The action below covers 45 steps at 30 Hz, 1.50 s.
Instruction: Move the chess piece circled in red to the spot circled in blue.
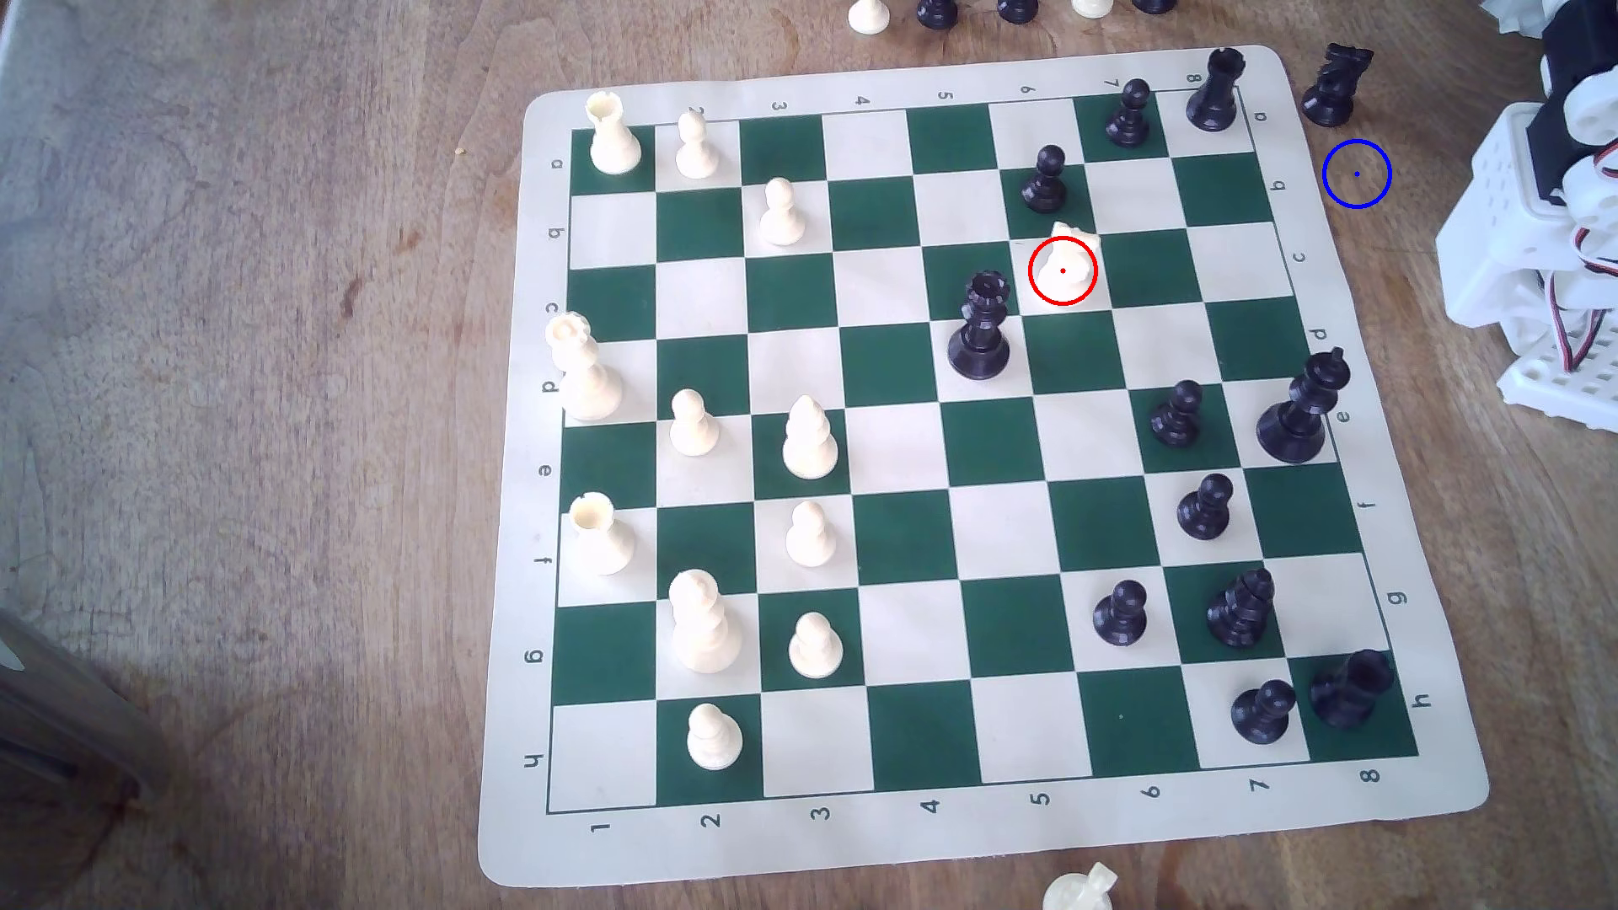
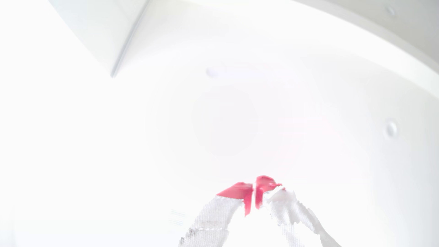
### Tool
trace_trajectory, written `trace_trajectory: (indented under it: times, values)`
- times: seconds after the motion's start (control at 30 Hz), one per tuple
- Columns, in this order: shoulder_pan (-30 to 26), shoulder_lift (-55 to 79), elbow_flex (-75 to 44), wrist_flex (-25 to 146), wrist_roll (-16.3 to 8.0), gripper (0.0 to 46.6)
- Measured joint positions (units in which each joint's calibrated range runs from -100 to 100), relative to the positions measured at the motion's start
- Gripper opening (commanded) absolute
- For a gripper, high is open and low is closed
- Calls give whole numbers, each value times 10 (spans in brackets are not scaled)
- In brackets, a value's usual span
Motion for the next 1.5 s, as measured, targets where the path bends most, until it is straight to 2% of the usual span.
trace_trajectory:
  times: [1.0,1.07,1.13,1.2,1.23,1.27,1.4,1.5]
  values:
    - [-11,0,0,35,0,1]
    - [-47,0,0,127,-2,1]
    - [-55,0,0,214,-2,1]
    - [-55,0,0,315,10,1]
    - [-54,0,0,427,31,1]
    - [-44,0,0,519,42,1]
    - [-24,0,0,740,51,1]
    - [-16,1,-2,892,50,2]
